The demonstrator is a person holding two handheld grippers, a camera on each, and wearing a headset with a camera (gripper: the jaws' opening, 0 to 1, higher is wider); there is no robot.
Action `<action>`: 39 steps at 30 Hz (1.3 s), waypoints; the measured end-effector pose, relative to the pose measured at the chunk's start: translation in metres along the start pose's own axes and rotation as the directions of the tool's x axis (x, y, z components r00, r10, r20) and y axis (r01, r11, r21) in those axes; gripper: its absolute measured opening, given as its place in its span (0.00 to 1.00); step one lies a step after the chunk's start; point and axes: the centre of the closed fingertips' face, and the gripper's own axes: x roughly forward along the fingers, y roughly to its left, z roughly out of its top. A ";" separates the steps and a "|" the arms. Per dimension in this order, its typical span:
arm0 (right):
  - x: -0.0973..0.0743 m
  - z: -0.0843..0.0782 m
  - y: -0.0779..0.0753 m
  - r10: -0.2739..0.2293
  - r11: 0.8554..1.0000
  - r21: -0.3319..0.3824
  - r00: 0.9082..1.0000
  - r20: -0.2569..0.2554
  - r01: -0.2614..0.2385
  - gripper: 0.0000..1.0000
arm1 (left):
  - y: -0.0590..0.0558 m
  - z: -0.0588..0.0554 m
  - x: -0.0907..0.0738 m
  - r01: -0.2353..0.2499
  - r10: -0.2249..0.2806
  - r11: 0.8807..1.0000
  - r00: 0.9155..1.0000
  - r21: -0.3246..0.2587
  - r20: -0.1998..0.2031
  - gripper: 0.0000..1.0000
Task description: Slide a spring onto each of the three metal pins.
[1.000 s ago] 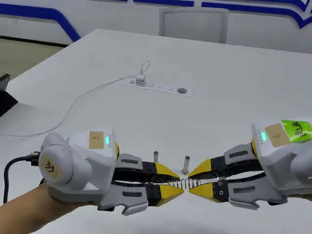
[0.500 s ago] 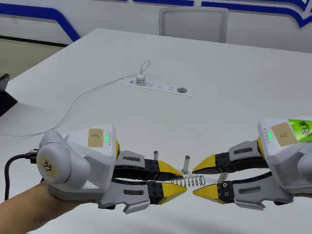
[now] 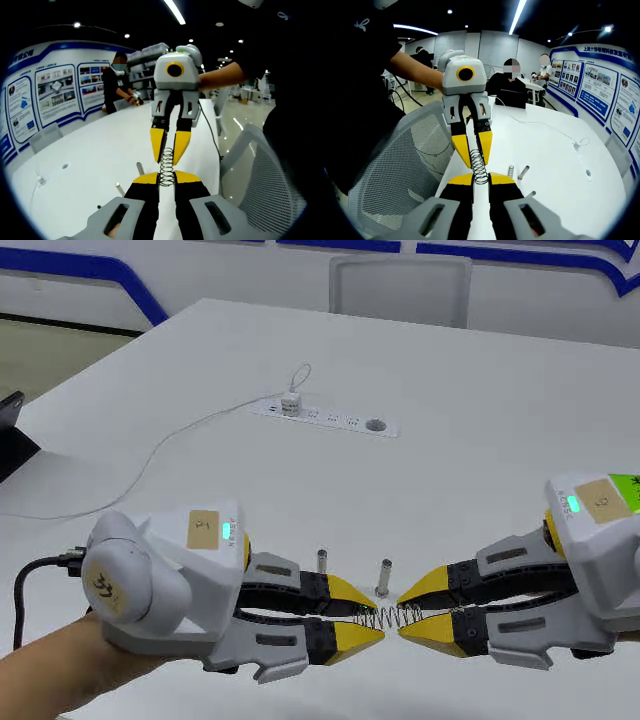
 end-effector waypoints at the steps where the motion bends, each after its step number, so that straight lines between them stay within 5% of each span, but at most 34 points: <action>1: -0.001 0.001 0.000 0.001 1.000 0.003 1.000 0.006 -0.001 0.11 | 0.000 0.000 0.000 -0.001 0.001 1.000 1.000 0.001 -0.001 0.10; 7: -0.002 0.011 -0.002 -0.007 0.999 0.051 0.998 0.056 0.004 0.11 | 0.006 -0.008 0.009 -0.016 0.016 1.000 0.999 0.001 -0.031 0.10; 24: -0.002 0.039 -0.005 -0.022 0.992 0.126 0.988 0.155 0.002 0.11 | 0.007 0.001 0.013 -0.025 0.025 1.000 1.000 -0.010 -0.003 0.10; 39: 0.001 0.049 -0.008 -0.066 0.993 0.110 0.985 0.160 0.048 0.10 | 0.011 0.008 0.011 -0.041 0.043 0.998 0.998 -0.055 0.036 0.12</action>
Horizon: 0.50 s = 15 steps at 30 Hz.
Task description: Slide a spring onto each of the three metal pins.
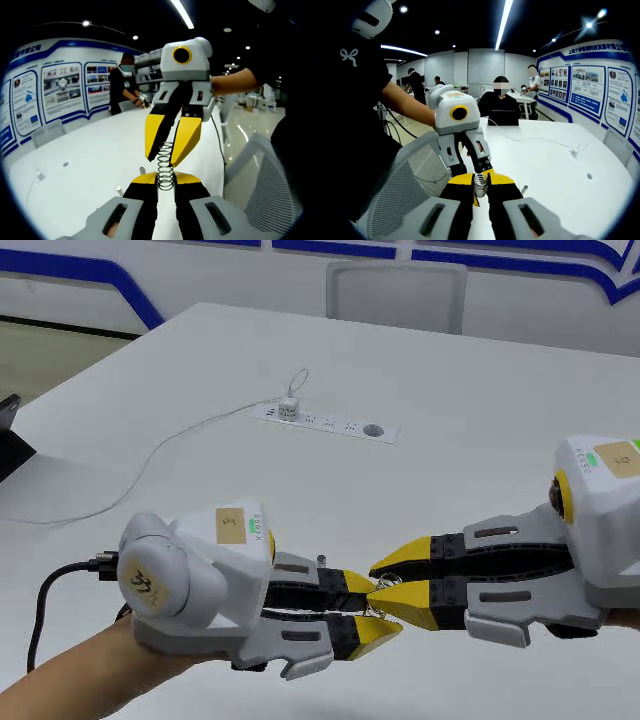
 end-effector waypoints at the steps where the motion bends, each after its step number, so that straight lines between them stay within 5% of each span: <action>1: 0.001 -0.001 -0.001 -0.006 1.000 -0.004 1.000 -0.005 0.006 0.10 | 0.002 -0.001 -0.001 -0.008 0.008 1.000 1.000 0.001 -0.002 0.12; 5: 0.003 -0.002 -0.001 -0.004 1.000 -0.010 1.000 -0.014 0.004 0.10 | 0.002 0.000 -0.002 -0.007 0.007 1.000 1.000 -0.002 0.002 0.12; 8: 0.005 -0.003 -0.001 -0.001 1.000 -0.008 1.000 -0.016 0.001 0.10 | 0.000 0.010 -0.005 0.007 -0.004 0.999 0.998 -0.039 0.063 0.15; 15: 0.005 0.004 -0.011 -0.022 1.000 -0.012 1.000 -0.003 0.022 0.10 | 0.010 0.002 -0.012 -0.045 0.048 0.997 0.998 -0.057 0.041 0.30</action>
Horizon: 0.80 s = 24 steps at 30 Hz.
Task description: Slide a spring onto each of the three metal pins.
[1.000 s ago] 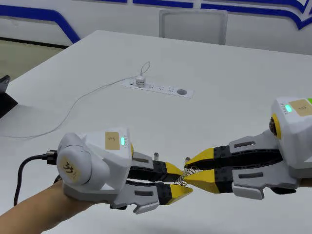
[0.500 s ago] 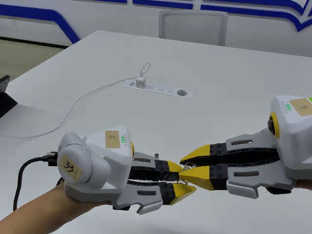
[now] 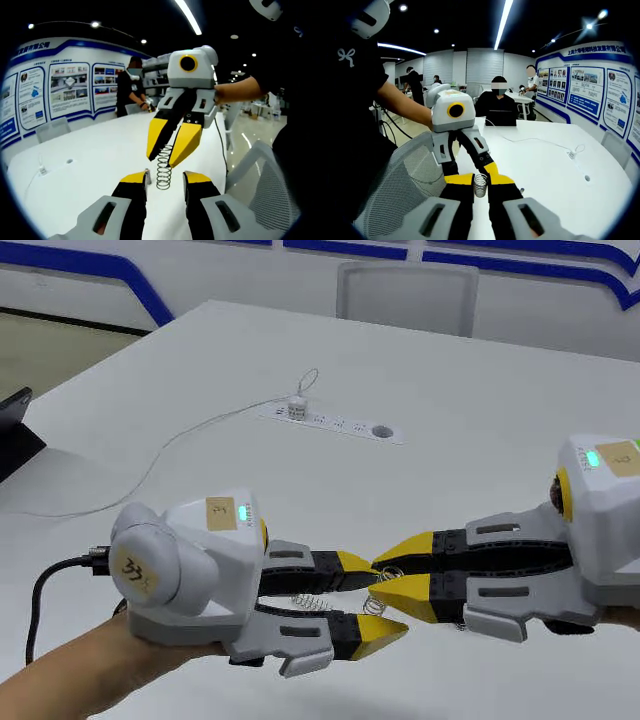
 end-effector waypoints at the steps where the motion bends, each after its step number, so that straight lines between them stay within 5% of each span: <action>1: -0.001 0.001 -0.002 -0.005 1.000 0.000 1.000 0.002 0.005 0.10 | 0.002 -0.002 -0.002 -0.012 0.012 1.000 1.000 -0.004 -0.005 0.32; 8: -0.006 -0.003 -0.027 -0.077 0.997 0.007 0.997 -0.014 0.077 0.11 | 0.014 -0.011 -0.015 -0.059 0.058 0.997 0.998 -0.042 -0.010 0.50; 16: -0.015 -0.021 -0.070 -0.218 0.975 0.023 0.975 -0.050 0.219 0.11 | 0.037 -0.027 -0.041 -0.155 0.152 0.986 0.987 -0.061 -0.054 0.74; 24: -0.011 -0.037 -0.097 -0.274 0.956 0.082 0.958 -0.078 0.281 0.11 | 0.047 -0.032 -0.054 -0.202 0.198 0.976 0.979 -0.086 -0.055 0.90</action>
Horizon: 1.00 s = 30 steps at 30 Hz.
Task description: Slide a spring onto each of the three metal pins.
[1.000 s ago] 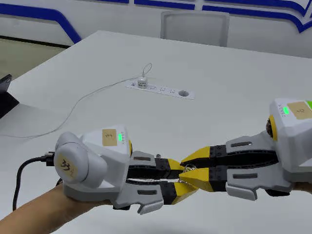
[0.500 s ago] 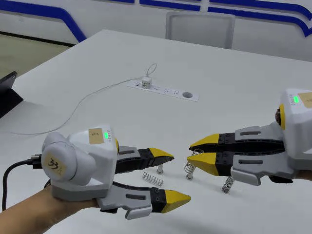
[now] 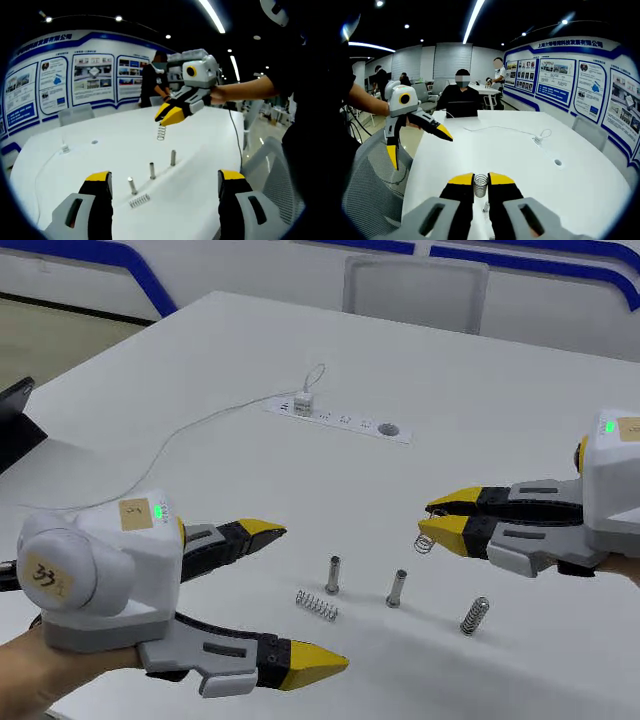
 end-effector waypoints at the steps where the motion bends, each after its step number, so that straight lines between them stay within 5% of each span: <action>1: 0.002 -0.002 -0.002 -0.006 1.000 0.006 1.000 -0.003 0.006 0.11 | 0.003 -0.002 0.000 -0.014 0.014 1.000 1.000 -0.002 -0.005 0.93; 15: 0.034 -0.044 -0.023 -0.074 0.991 0.109 0.995 -0.072 0.082 0.11 | 0.015 -0.011 -0.007 -0.070 0.070 0.996 0.997 -0.051 -0.010 1.00; 24: 0.046 -0.058 -0.022 -0.074 0.986 0.141 0.993 -0.089 0.086 0.11 | 0.019 -0.017 -0.013 -0.093 0.091 0.992 0.996 -0.085 -0.020 1.00; 30: 0.051 -0.069 -0.023 -0.068 0.983 0.160 0.990 -0.122 0.088 0.11 | 0.025 -0.006 -0.016 -0.124 0.130 0.984 0.991 -0.125 0.036 1.00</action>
